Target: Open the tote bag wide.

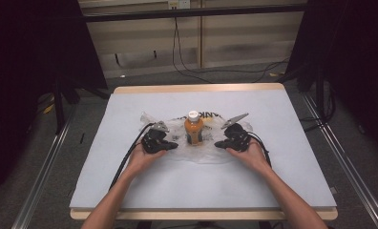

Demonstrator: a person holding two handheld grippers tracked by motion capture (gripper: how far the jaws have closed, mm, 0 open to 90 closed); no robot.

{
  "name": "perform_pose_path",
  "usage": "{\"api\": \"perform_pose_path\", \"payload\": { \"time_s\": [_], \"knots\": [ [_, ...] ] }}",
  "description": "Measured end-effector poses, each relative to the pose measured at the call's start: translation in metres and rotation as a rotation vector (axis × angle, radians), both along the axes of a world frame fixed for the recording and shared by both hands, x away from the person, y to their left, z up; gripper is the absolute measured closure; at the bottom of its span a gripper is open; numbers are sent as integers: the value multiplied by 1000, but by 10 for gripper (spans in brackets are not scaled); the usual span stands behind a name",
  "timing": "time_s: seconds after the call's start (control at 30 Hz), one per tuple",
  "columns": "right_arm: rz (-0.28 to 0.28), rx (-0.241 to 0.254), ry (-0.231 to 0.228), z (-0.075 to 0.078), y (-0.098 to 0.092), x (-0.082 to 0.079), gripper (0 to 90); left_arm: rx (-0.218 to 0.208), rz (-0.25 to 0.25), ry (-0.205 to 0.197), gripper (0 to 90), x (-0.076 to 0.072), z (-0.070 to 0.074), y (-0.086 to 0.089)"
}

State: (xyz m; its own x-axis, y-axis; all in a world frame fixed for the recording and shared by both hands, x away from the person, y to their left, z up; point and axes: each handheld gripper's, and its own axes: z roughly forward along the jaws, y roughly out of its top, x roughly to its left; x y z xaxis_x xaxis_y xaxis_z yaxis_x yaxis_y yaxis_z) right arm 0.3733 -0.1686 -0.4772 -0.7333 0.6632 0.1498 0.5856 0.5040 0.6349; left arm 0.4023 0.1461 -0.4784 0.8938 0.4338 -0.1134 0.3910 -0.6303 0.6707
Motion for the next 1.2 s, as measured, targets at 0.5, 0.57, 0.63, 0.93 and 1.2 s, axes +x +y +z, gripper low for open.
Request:
{"api": "perform_pose_path", "payload": {
  "time_s": [0.5,0.57,0.63,0.93,1.2],
  "knots": [
    [2,-142,-58,6,-28,-11,900,166,2,-48,900,-3,11,38],
    [-8,-147,-55,6,-32,-12,900,196,-11,-66,900,-2,13,38],
    [-15,-149,-57,7,-37,-13,900,210,-13,-75,900,-3,13,39],
    [-75,-176,-90,6,-58,-17,900,129,67,-50,900,-2,9,63],
    [-154,-148,-74,5,-78,-18,900,87,88,-34,900,-1,6,69]
  ]
}}
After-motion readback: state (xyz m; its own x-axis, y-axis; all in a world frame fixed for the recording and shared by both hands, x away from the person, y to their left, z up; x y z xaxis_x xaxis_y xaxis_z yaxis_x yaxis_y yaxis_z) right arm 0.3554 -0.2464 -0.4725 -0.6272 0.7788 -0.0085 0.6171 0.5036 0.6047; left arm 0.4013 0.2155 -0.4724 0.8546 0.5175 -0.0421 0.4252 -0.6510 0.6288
